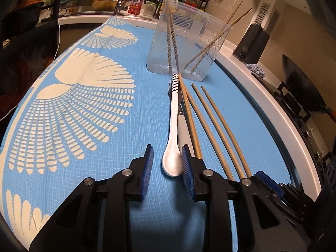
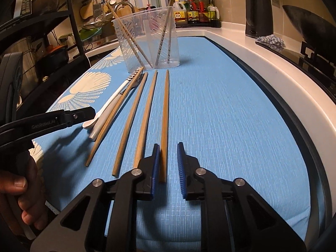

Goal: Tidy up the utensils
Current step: 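Close the left tool on the white spoon while the right tool grasps a chopstick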

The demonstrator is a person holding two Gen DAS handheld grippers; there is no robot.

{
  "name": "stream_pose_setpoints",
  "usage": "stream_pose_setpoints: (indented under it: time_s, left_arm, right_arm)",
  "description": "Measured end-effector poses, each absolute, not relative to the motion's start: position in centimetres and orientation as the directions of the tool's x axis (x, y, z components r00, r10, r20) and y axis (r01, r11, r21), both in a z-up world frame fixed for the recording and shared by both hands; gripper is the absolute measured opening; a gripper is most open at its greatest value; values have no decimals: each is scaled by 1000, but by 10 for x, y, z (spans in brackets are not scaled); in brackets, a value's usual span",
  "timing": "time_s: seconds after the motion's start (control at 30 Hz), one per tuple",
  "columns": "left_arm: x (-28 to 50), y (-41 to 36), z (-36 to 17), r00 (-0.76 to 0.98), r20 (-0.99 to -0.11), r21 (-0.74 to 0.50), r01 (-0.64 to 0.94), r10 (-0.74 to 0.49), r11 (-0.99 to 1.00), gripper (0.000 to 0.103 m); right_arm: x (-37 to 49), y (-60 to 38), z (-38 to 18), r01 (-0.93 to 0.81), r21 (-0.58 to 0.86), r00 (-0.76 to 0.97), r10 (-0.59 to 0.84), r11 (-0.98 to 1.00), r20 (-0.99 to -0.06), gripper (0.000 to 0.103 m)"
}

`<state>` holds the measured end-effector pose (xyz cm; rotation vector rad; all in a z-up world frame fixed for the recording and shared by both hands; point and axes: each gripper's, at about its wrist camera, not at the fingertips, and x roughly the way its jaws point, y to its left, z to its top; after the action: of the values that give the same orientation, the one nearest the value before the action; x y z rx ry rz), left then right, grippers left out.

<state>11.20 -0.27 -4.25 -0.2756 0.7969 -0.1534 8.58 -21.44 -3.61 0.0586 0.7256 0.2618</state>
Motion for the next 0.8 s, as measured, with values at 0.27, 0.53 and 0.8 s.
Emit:
stream_pose_setpoints:
  time_s: [0.27,0.53,0.8]
  left_arm:
    - [110,-13,-45,697,-696,-238,5,-174,971,19]
    - [105,-20,-44,706,-699,-150,12,-115,989,14]
    - [85,-6,-45,728,-679,-124,15,-96,992,12]
  right_arm:
    - [87,-217,-36,-218,127,724,248,968,-644,7]
    - [86,-216,-36,-223,110,727,240,969,-643,7]
    - [84,-214,-37,-219,97,735,229,971,-638,7]
